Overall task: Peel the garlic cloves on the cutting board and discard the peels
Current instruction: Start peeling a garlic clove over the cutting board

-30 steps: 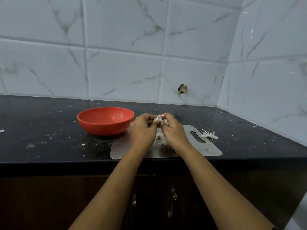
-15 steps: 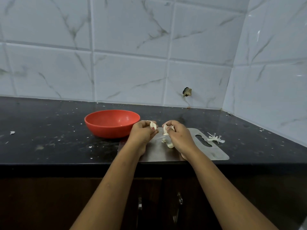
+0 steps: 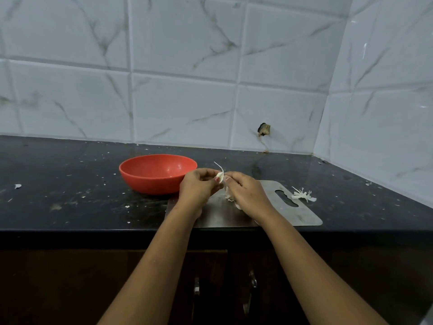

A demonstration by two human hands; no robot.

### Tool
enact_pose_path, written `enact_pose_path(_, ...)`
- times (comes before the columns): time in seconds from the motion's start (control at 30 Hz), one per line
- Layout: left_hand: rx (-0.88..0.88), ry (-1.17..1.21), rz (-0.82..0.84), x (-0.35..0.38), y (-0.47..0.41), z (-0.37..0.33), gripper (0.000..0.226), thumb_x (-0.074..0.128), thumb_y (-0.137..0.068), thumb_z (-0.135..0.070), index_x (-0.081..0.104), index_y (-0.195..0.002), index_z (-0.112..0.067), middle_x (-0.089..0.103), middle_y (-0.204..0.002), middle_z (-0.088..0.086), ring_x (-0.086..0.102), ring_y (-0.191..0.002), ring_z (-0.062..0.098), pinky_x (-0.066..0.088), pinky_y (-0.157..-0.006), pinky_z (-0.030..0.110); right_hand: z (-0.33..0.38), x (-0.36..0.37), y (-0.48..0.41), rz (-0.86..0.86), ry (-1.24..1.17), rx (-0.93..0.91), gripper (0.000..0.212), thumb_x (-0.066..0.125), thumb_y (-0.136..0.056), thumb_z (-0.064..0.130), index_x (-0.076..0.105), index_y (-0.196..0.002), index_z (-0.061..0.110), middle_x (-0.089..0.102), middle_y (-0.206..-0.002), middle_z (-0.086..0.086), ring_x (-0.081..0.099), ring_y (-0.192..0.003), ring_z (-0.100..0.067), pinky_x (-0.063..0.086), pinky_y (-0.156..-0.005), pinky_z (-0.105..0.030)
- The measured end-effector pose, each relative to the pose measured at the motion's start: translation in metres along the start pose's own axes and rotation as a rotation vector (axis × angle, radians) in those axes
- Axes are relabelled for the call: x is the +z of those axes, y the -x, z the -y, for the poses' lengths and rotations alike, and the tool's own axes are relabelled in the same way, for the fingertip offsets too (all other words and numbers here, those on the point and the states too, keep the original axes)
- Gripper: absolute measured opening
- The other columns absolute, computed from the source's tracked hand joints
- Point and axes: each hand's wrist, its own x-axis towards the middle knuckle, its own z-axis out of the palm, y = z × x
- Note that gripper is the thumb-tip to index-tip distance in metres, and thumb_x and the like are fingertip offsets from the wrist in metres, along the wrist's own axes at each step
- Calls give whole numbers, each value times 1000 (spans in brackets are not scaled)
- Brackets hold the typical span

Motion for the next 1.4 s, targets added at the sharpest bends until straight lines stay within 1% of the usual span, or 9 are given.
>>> enact_pose_path(0.1, 37, -36, -7, 6, 3, 0, 9, 64, -86, 4, 67, -91, -4, 69, -85, 15, 68, -78, 18, 55, -66, 17, 0, -2, 0, 4, -27, -37, 25, 55, -97, 32, 71, -110, 18, 70, -86, 6, 62, -78, -6, 48, -71, -24)
enact_pose_path(0.33, 180, -290, -90, 16, 4, 4, 16, 60, -89, 0, 71, -85, -11, 70, -80, 9, 70, -74, 23, 59, -71, 31, -4, -3, 0, -125, -79, -25, 14, 62, -93, 21, 75, -92, 16, 74, -82, 0, 68, -81, -15, 52, -75, -33)
enact_pose_path(0.47, 319, -470, -107, 22, 10, 6, 10, 67, -86, -7, 73, -92, -12, 73, -80, 5, 71, -72, 19, 59, -71, 32, -2, -6, 2, -173, -17, -69, 15, 61, -92, 12, 76, -89, 15, 72, -75, 3, 63, -68, -2, 45, -62, -13)
enact_pose_path(0.63, 123, -122, -70, 13, 11, -1, 13, 76, -76, 1, 70, -80, -9, 70, -75, 14, 69, -64, 17, 59, -64, 25, 1, -6, 3, -180, 63, -122, 17, 61, -91, 9, 76, -90, 16, 68, -77, 10, 61, -82, -15, 45, -72, -21)
enact_pose_path(0.8, 122, -82, -51, 15, 11, -1, 12, 72, -81, 1, 69, -76, -9, 70, -75, 13, 68, -68, 19, 57, -63, 23, 1, -8, 3, -213, -53, -86, 17, 59, -92, 6, 76, -90, 11, 69, -80, 10, 61, -72, 7, 40, -66, -2)
enact_pose_path(1.0, 23, 54, 53, 14, 11, -4, 14, 53, -94, 4, 62, -86, -4, 65, -84, 15, 65, -68, 25, 58, -62, 20, -4, -5, 2, -223, -207, -13, 19, 56, -95, 9, 72, -93, 18, 72, -92, 8, 65, -87, -2, 49, -76, -14)
enact_pose_path(1.13, 11, 6, -8, 14, 8, -1, 11, 54, -93, 3, 58, -90, -7, 65, -82, 11, 63, -66, 21, 55, -58, 21, -6, -6, 2, -266, -66, -7, 23, 52, -96, 5, 73, -100, 16, 70, -93, 9, 60, -80, 1, 40, -65, -4)
enact_pose_path(1.27, 14, -2, -79, 12, 4, 0, 16, 55, -90, 6, 60, -83, -7, 65, -78, 10, 60, -67, 15, 54, -57, 17, -9, -2, -1, -263, 175, -4, 27, 50, -94, 2, 73, -104, 14, 71, -103, -2, 64, -93, -17, 44, -74, -22)
enact_pose_path(1.4, -11, -43, -122, 8, 0, 2, 20, 56, -90, 5, 59, -79, -11, 65, -83, 11, 61, -70, 14, 54, -62, 19, -14, 2, -4, -192, 346, 18, 30, 47, -91, -3, 69, -105, 12, 67, -103, -6, 61, -93, -22, 40, -71, -24)
